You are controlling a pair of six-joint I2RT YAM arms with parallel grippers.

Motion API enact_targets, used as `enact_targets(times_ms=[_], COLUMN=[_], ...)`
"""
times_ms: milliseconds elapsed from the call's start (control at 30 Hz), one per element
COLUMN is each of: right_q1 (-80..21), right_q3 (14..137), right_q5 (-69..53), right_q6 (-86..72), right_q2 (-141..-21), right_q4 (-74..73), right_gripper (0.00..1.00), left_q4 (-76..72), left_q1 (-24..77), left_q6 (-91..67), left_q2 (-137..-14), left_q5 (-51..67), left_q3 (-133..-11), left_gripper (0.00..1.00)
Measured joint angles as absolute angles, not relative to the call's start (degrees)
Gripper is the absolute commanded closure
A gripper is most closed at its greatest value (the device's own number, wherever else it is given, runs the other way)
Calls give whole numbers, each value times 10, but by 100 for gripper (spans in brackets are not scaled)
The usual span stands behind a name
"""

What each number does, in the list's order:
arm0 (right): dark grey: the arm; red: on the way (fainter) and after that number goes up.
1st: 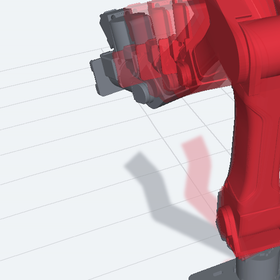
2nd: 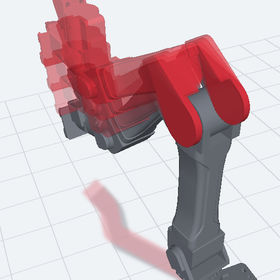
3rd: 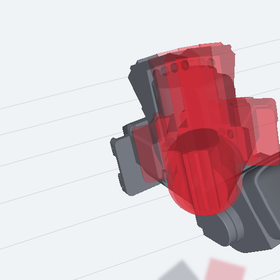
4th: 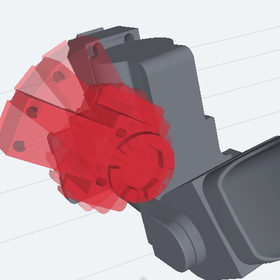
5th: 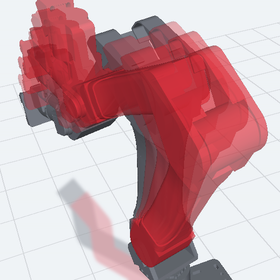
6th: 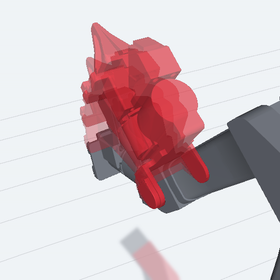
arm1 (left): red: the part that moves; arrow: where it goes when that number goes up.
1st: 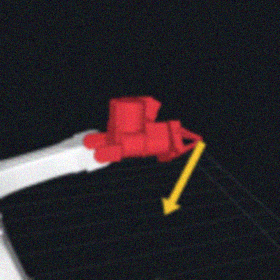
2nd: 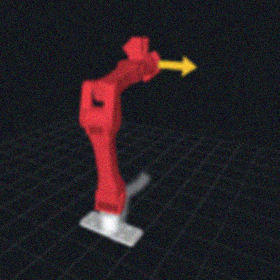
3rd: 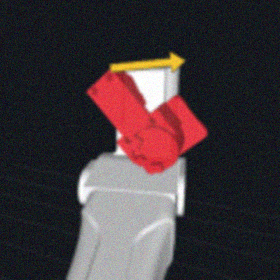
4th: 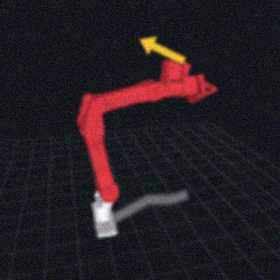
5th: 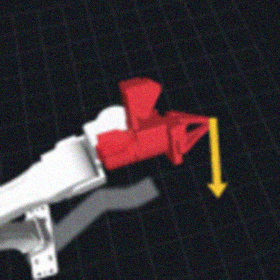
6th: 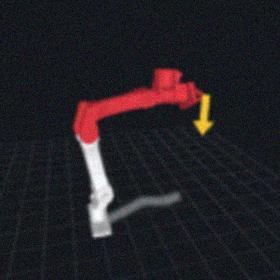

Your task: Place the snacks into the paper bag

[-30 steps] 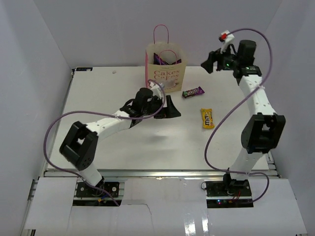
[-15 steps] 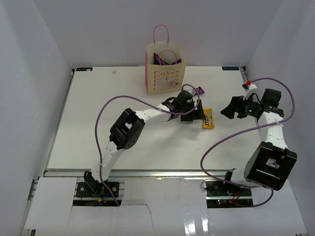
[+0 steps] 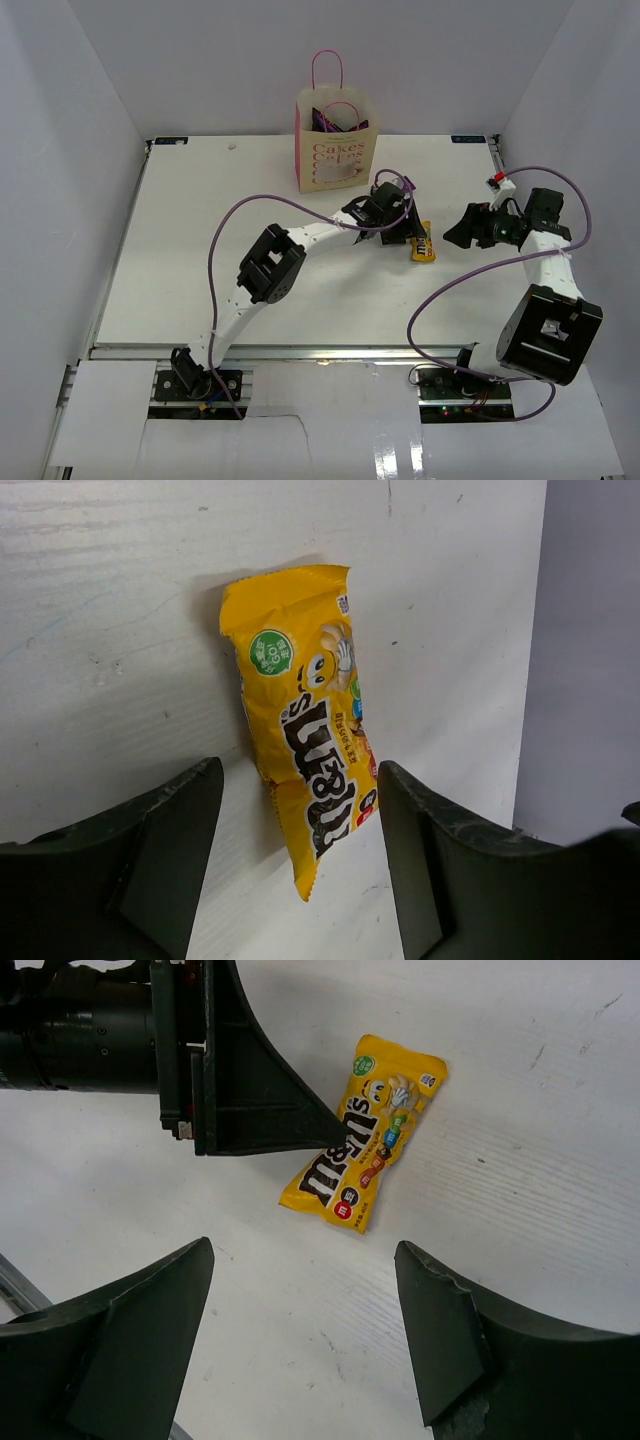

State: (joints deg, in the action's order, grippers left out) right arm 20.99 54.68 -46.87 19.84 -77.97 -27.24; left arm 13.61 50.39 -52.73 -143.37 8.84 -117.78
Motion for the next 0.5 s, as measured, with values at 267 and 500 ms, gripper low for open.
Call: enact_targets(times_ms=[267, 500], right_q1=[210, 210], right_q3=[545, 545], right_q5=[-466, -464], right_q6=[185, 178], right_q2=[-780, -781], right_q4=[-273, -273], right_gripper=[23, 23], left_q4=[183, 200], left_q1=[513, 526], left_q6=[-545, -547], left_q2=[-1474, -1502], left_q5=[76, 80], left_q3=[-1242, -1283], left_gripper=[47, 67])
